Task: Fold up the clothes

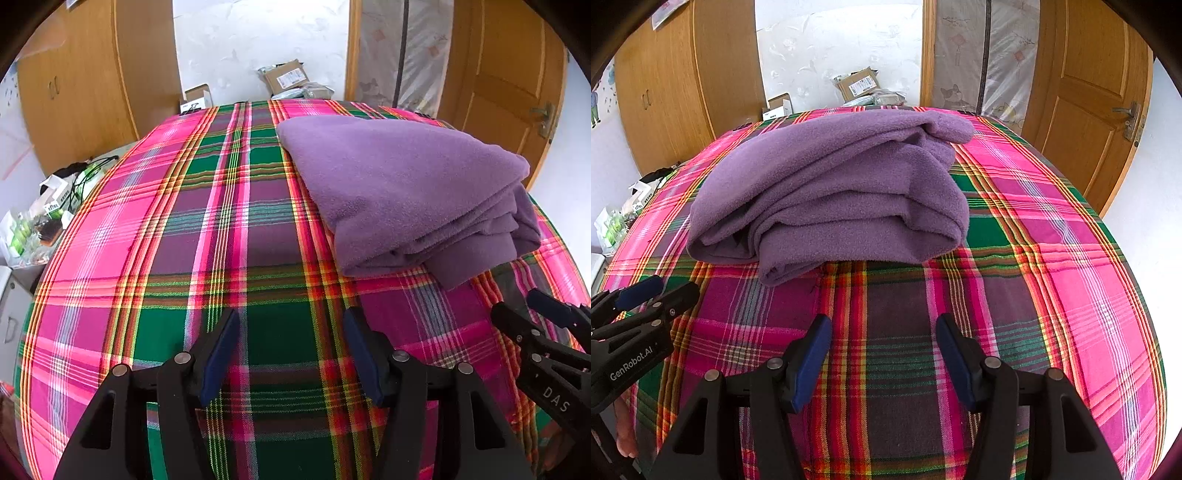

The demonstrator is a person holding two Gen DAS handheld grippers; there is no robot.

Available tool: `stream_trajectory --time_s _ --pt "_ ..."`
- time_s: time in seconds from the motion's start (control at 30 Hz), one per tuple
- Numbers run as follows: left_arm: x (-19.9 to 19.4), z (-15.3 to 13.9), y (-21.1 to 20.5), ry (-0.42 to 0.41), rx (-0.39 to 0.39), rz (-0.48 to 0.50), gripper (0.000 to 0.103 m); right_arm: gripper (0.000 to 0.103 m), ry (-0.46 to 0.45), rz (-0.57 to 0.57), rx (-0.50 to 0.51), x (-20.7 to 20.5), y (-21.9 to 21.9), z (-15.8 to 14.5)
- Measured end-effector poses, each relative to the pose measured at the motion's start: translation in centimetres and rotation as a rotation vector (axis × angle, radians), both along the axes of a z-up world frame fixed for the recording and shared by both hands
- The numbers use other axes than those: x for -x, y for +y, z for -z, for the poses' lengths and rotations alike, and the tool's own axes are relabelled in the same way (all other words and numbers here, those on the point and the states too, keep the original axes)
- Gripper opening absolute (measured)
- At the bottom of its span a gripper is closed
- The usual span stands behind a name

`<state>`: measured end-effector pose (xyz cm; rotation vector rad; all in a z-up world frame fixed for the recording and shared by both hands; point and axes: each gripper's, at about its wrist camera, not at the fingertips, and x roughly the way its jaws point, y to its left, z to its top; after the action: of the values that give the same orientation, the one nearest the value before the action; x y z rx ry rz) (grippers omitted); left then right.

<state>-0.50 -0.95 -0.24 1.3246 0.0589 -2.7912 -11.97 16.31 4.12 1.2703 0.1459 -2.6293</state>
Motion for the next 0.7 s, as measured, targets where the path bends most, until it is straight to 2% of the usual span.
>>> stream_trajectory --time_s 0.2,0.3,0.37,0.5,0.57,0.7 --pt "0.0 0.0 -0.3 0.002 -0.020 0.000 0.061 0.059 0.000 -0.046 -0.003 0.1 0.2 0.0" --pt "0.1 -0.5 -0.5 -0.008 -0.060 0.022 0.057 0.058 -0.004 -0.091 0.022 0.2 1.0 -0.2" --pt "0.0 -1.3 -0.6 0.017 -0.082 0.042 0.053 0.055 0.011 -0.104 0.052 0.3 1.8 -0.8" --pt "-0.2 -3.6 0.0 0.125 -0.076 0.096 0.053 0.052 0.072 -0.089 0.182 0.8 4.2 -3.1" --pt "0.0 -4.2 0.4 0.156 -0.069 0.113 0.053 0.051 0.097 -0.059 0.288 1.7 6.1 -4.5" --pt "0.8 -5.2 1.5 0.185 -0.057 0.171 0.053 0.051 0.073 -0.011 0.454 4.7 9.0 -5.3"
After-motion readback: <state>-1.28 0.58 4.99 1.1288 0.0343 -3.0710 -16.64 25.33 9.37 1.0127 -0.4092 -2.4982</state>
